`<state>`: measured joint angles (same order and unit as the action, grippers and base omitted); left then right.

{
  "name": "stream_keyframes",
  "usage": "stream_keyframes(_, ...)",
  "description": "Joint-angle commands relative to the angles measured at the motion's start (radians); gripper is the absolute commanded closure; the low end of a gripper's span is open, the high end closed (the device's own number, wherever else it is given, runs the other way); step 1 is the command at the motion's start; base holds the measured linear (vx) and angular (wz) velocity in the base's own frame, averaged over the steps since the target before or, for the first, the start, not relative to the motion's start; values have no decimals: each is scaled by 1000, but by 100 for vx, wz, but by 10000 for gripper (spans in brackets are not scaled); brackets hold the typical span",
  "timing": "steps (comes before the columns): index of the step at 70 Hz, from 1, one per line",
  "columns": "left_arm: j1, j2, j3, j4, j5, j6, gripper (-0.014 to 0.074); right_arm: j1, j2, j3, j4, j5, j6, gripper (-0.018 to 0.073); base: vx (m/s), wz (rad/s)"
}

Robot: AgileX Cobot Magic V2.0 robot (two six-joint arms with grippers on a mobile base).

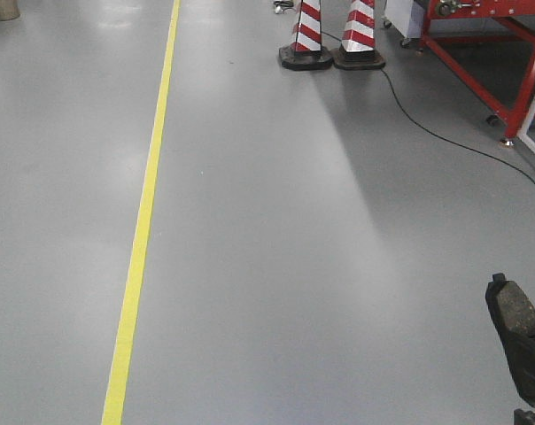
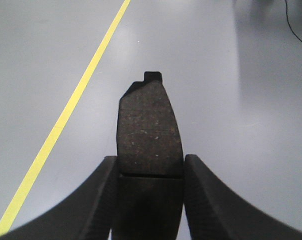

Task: Move and align brake pads A on conveyor
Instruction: 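Drive forward along the yellow floor line past the cones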

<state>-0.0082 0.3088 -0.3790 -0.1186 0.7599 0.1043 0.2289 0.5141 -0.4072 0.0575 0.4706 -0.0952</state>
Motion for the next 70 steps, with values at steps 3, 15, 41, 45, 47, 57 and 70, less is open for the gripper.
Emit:
stream_keyframes(3,-6,6,-28,-11,-82,-4,440,-2,1,-32,-4,-88,-9,459,46,6)
stream_keyframes(15,-6,6,-28,-11,-82,-4,440,-2,1,-32,-4,-88,-9,459,48,9)
stream_keyframes(41,-6,6,-28,-11,-82,-4,440,-2,1,-32,-4,-88,-9,459,51,9)
stream_keyframes(45,-6,6,-28,-11,-82,-4,440,-2,1,-32,-4,-88,-9,459,52,6)
stream_keyframes(47,-6,6,-28,-11,-82,-4,440,-2,1,-32,-4,-88,-9,459,53,6)
stream_keyframes(57,-6,6,-28,-11,-82,-4,440,-2,1,-32,-4,-88,-9,459,54,5)
stream_keyframes(70,-6,6,-28,-11,-82,-4,440,-2,1,-32,-4,-88,-9,459,54,5)
